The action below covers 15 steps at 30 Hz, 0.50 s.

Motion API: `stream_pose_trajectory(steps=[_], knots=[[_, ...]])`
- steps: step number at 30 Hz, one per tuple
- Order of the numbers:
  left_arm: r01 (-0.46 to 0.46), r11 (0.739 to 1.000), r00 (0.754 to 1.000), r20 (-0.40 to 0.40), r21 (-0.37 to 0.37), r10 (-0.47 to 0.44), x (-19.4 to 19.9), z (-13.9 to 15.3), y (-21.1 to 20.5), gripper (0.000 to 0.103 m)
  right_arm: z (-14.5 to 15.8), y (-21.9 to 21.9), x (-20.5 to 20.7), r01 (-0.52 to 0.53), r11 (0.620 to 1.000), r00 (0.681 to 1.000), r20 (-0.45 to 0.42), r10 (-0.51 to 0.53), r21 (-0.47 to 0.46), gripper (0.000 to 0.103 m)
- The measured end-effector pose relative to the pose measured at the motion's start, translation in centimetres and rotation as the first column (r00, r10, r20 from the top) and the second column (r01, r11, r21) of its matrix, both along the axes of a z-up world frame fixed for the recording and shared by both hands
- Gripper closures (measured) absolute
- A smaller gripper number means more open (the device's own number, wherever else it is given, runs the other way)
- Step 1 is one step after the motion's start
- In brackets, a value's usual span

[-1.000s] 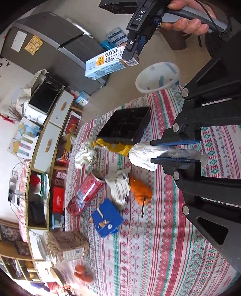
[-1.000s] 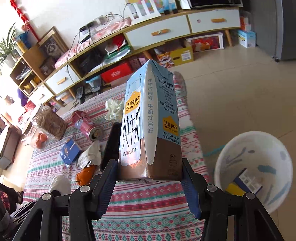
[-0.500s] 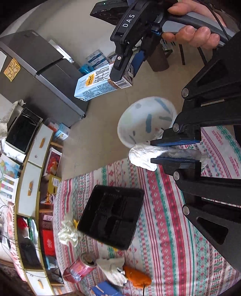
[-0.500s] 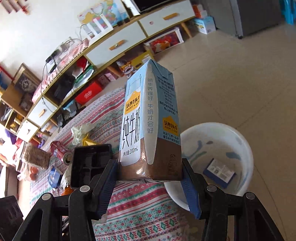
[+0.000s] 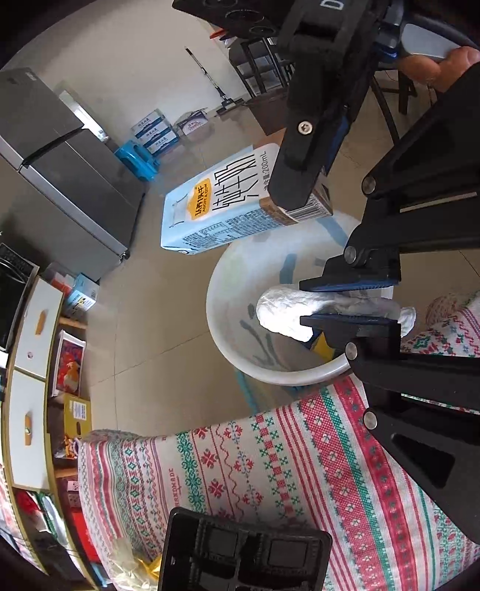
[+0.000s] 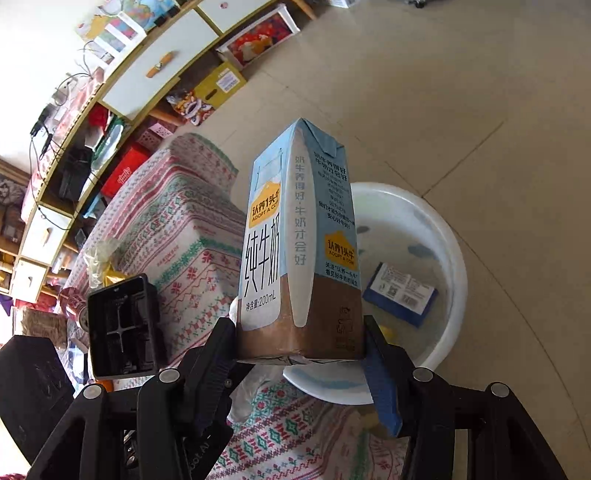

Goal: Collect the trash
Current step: 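Carry tissue and milk carton to the white bucket and release both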

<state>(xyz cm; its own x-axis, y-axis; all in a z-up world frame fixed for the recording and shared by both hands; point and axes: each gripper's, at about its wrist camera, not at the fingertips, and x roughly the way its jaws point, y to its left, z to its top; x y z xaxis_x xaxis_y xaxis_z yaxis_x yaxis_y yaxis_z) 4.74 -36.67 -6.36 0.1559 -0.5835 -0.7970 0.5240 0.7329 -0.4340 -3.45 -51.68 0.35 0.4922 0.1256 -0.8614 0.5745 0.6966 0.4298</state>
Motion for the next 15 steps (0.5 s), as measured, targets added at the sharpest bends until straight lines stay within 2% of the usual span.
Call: stream_pose_trajectory(steps=[5,8,11,13,15], knots=[[0.003,1.0,1.0,-0.004,0.016,-0.003,0.5,-1.2,-1.2,0.092,-0.1,-0.5,-0.3,0.012,1.0,1.0,0.001,-0.012,0.017,0.044],[0.0,1.0,1.0,-0.001,0.012,0.0,0.8,-1.2,-1.1,0.088,-0.5,-0.6,-0.2,0.016,0.999,1.0,-0.015,-0.016,0.03,0.044],[-0.012,0.999,1.0,-0.021,0.05,0.013,1.1,-1.6,-1.5,0.067,-0.7,-0.9,-0.3,0.033,0.999,0.999,-0.017,-0.033,0.04,0.044],[-0.037,0.999,0.999,-0.015,0.039,0.038,1.4,-1.4,-1.1,0.063,-0.9,-1.2,-0.4,0.042,0.997,0.999,-0.019,-0.041,0.057,0.044],[-0.049,0.999,0.999,-0.01,0.014,0.049,1.7,-1.0,-0.5,0.054,-0.9,-1.3,-0.5,0.046,0.997,0.999,-0.019,-0.045,0.064,0.044]])
